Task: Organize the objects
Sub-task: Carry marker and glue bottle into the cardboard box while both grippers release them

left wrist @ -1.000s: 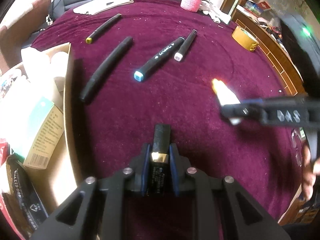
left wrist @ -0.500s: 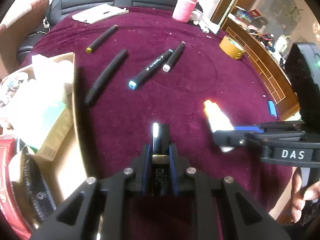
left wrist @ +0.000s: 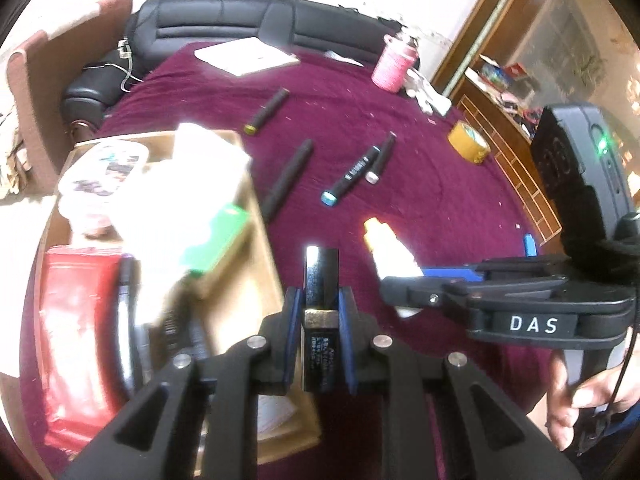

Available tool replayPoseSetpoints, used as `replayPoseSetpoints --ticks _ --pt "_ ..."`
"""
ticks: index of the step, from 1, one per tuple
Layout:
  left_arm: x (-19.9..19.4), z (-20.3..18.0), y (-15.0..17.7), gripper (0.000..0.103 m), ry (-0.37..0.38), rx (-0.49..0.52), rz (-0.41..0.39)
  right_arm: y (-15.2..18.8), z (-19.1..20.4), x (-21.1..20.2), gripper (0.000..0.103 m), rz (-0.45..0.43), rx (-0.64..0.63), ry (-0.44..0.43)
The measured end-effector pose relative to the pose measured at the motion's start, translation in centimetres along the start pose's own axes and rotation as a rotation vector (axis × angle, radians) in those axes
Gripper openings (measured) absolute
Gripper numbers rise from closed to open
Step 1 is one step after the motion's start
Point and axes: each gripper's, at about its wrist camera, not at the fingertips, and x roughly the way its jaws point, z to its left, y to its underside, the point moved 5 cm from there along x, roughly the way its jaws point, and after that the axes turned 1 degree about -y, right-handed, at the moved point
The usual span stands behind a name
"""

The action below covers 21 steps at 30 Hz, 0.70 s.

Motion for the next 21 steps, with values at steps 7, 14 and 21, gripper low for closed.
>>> replayPoseSetpoints --ticks 7,14,21 --pt "-3.3 4.4 0.1 0.018 -0.035 -0.072 -0.053 -0.2 4.2 2.2 0.030 0.031 -0.057 -0.032" --pt "-3.6 9.3 0.8 0.018 -0.070 -0.147 -0.036 0.3 6.3 4.8 0.031 0.076 -0.080 -0.034" --pt "-2.5 11.3 1.2 0.018 -0.076 -0.163 -0.007 -0.3 6.4 6.6 0.031 0.099 -0.046 -0.024"
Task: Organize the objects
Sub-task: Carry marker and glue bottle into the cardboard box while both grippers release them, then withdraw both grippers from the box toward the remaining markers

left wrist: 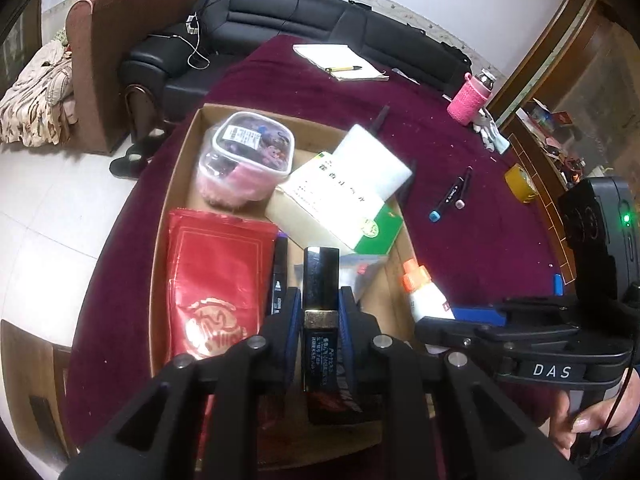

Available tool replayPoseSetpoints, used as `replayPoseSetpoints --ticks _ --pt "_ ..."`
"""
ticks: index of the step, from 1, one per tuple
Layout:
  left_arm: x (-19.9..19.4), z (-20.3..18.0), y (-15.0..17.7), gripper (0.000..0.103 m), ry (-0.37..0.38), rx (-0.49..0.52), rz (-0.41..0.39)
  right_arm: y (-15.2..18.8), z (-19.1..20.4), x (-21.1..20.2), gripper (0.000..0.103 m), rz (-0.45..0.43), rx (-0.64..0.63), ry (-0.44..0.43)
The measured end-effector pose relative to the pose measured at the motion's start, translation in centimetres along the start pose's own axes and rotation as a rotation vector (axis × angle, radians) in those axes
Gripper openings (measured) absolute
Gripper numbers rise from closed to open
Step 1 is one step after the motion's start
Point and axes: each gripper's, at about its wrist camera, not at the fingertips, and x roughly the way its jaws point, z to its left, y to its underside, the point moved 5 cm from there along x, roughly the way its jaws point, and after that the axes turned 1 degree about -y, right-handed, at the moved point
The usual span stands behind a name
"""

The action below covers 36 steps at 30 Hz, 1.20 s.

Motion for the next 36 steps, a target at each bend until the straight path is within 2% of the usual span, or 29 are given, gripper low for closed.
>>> replayPoseSetpoints --ticks 14,28,32,36 --pt "2.1 0.3 -0.2 0.018 0.007 0.014 0.046 -0.3 -1.2 1.3 0.031 0.027 0.049 0.009" --pt "3.0 0.9 0.1 0.018 0.000 0.002 0.072 -0.1 -0.8 0.8 0.031 0.029 0.000 0.015" --pt "2.8 1.0 0.0 0.018 0.005 -0.015 0.072 0.3 -0.6 0.3 0.041 0.033 -0.017 0.010" --pt "2.4 0.9 -0.3 0.018 0.003 -0.018 0.063 0.4 -1.0 -0.4 0.041 0.016 -0.002 -0.009"
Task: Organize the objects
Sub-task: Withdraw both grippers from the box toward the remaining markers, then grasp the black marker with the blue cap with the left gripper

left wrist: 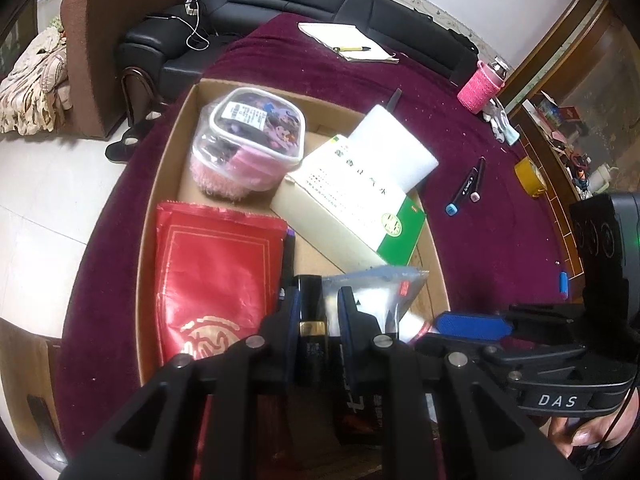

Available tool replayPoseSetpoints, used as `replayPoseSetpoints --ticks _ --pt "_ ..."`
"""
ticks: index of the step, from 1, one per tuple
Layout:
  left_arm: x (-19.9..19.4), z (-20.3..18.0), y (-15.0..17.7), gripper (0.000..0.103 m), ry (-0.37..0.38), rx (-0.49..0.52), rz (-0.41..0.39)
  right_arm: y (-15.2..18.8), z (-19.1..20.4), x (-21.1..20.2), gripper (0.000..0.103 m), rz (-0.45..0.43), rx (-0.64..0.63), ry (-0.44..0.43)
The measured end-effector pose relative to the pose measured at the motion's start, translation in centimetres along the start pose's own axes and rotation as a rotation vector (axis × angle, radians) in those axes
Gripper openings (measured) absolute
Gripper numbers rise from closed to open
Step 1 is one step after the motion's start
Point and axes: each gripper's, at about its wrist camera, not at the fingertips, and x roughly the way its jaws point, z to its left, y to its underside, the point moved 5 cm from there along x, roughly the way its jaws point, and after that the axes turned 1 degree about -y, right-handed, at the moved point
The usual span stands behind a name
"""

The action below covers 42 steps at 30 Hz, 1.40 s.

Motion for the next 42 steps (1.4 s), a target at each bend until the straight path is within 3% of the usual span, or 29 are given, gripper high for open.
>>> replayPoseSetpoints --ticks 20,35,39,42 --pt "-0.8 -5.8 -0.8 0.020 0.032 0.099 -0.021 2.8 -6.5 -5.9 0.051 -0.120 0.179 0.001" --pt "4.2 -18.1 -4.0 0.030 0.083 0.330 0.027 7.6 -15.6 -10.8 0.053 -0.195 0.373 0.023" --pt "7.5 -21.0 -5.5 0.035 0.038 0.418 0.039 9.1 -17.6 -11.7 0.053 -0.202 0.405 0.026" --pt "10.4 -22.1 -6.8 0.036 -0.057 0.497 0.042 10.3 -19.2 -12.4 0.053 -0.210 0.429 0.032"
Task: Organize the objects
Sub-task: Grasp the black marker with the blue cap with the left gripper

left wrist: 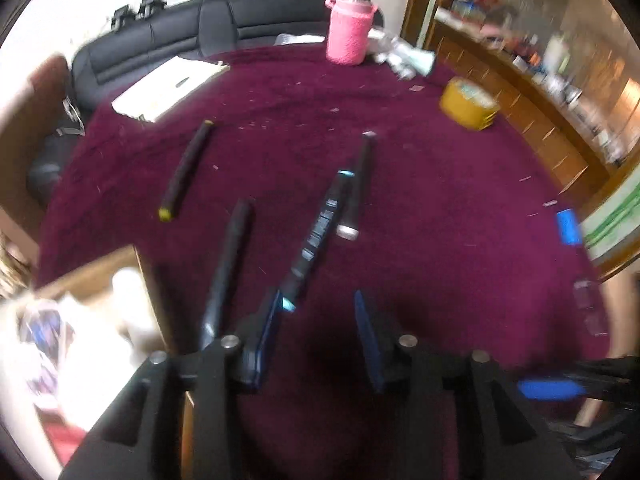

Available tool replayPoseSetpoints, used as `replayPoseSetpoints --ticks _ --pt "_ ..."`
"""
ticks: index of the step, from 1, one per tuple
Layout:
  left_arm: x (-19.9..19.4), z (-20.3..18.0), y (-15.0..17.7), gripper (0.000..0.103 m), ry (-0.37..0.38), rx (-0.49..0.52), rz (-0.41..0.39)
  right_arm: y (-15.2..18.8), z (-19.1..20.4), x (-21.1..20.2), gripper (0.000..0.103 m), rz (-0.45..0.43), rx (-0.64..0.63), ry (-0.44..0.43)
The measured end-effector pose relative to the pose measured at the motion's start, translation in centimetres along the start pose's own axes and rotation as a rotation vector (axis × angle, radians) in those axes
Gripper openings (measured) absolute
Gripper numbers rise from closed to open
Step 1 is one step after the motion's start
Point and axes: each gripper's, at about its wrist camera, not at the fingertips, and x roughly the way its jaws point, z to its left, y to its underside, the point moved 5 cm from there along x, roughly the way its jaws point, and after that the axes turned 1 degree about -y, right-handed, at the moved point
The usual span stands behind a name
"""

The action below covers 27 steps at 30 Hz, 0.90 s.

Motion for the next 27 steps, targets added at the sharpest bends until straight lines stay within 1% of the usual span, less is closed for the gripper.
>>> replayPoseSetpoints --ticks 2,3,4,6,8,10,12,13,14,17,20,23,24,27 --pt "2.0 -0.1 -0.8 0.036 -0.001 0.022 0.032 0.1 -1.4 -0.6 0.053 -0.004 0.020 0.004" --pt "3.0 0.0 -1.2 0.036 -0.018 0.025 0.044 0.2 -2.0 -0.9 0.053 -0.007 0.027 0.006" --pt "4.0 0.0 -1.5 0.036 -0.019 0.030 0.066 0.2 -2.7 -1.2 0.053 -0.010 0.038 0.009" --pt "5.0 0.3 -2.0 0.036 -0.010 0.025 0.080 0.1 -3.7 -1.6 0.053 -0.014 0.051 0.014" --pt "6.3 0.1 -2.7 0.036 -0.016 0.039 0.093 0.1 -4.8 -2.1 0.053 -0.017 0.064 0.018" --pt "8.0 0.0 -3.3 0.035 -0.043 0.053 0.119 -0.1 -5.4 -2.3 0.053 -0.020 0.071 0.020" --pt "8.9 -0.1 -3.5 0.032 -0.043 0.047 0.132 -0.2 -5.9 -2.6 0.053 -0.021 0.075 0.024" --pt "9.1 -0.2 -3.8 0.029 -0.040 0.037 0.116 -0.3 -6.2 -2.7 0.053 -0.021 0.078 0.025" --pt "9.2 -0.2 -4.0 0.022 -0.045 0.029 0.110 -0.5 -6.4 -2.7 0.053 -0.021 0.081 0.024" --pt "9.4 -0.1 -4.2 0.017 -0.064 -0.011 0.096 -1.1 -6.4 -2.8 0.053 -0.021 0.083 0.018" --pt "8.8 -0.3 -3.4 0.014 -0.053 -0.051 0.092 -2.3 -5.9 -2.7 0.053 -0.020 0.073 0.006" --pt "7.6 -0.5 -1.3 0.014 -0.031 -0.100 0.097 -4.3 -5.1 -2.6 0.053 -0.023 0.058 -0.001" --pt "7.1 -0.8 -0.6 0.014 -0.033 -0.110 0.090 -5.2 -4.6 -2.5 0.055 -0.019 0.053 -0.005" --pt "5.3 -1.8 2.6 0.014 -0.008 -0.151 0.097 -7.9 -3.2 -1.8 0.060 -0.017 0.035 -0.002"
